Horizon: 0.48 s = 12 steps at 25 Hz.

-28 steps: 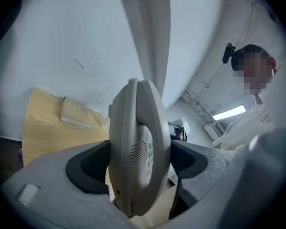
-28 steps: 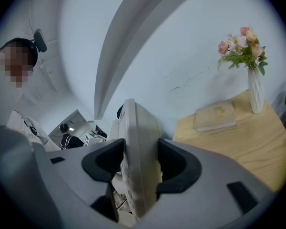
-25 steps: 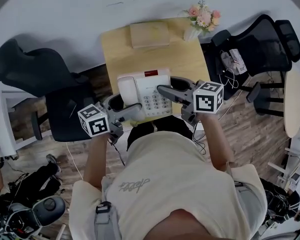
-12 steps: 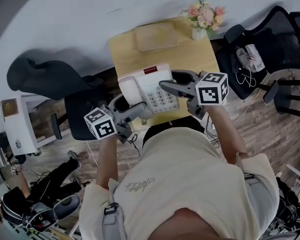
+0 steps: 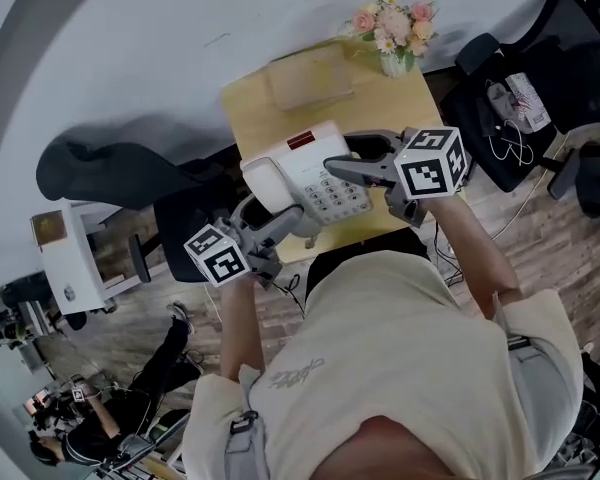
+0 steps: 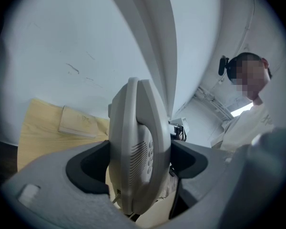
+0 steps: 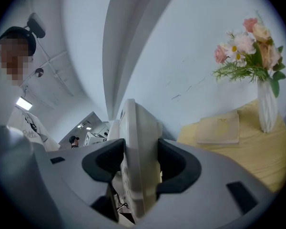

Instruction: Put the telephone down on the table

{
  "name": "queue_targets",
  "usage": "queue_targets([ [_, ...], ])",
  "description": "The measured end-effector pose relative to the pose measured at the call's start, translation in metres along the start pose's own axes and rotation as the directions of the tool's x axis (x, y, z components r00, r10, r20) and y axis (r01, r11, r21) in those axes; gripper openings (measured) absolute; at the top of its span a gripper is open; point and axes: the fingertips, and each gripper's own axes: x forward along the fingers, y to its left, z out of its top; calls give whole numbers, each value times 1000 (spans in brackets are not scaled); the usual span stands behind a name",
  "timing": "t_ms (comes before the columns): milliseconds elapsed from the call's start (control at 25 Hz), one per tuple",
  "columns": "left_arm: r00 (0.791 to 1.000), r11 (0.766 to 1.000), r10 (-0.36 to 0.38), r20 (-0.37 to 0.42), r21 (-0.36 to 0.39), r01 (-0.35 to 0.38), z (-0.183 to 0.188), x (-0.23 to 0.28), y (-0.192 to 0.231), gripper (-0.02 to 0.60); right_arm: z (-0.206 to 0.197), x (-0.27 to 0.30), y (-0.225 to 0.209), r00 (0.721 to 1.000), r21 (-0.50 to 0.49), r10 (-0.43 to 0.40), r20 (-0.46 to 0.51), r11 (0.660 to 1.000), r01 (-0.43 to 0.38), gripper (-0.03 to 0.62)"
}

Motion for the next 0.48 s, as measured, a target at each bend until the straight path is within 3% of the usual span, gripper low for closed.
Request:
queue_targets([
  [160, 1000, 1000, 11, -11, -2, -11, -9, 16, 9, 387, -8, -7, -19, 1000, 21, 11, -7, 1000, -11, 224],
  [480, 999, 994, -7, -41, -110, 3, -44, 26, 40, 387, -41, 2, -51, 999, 95, -9, -35, 995, 12, 221],
])
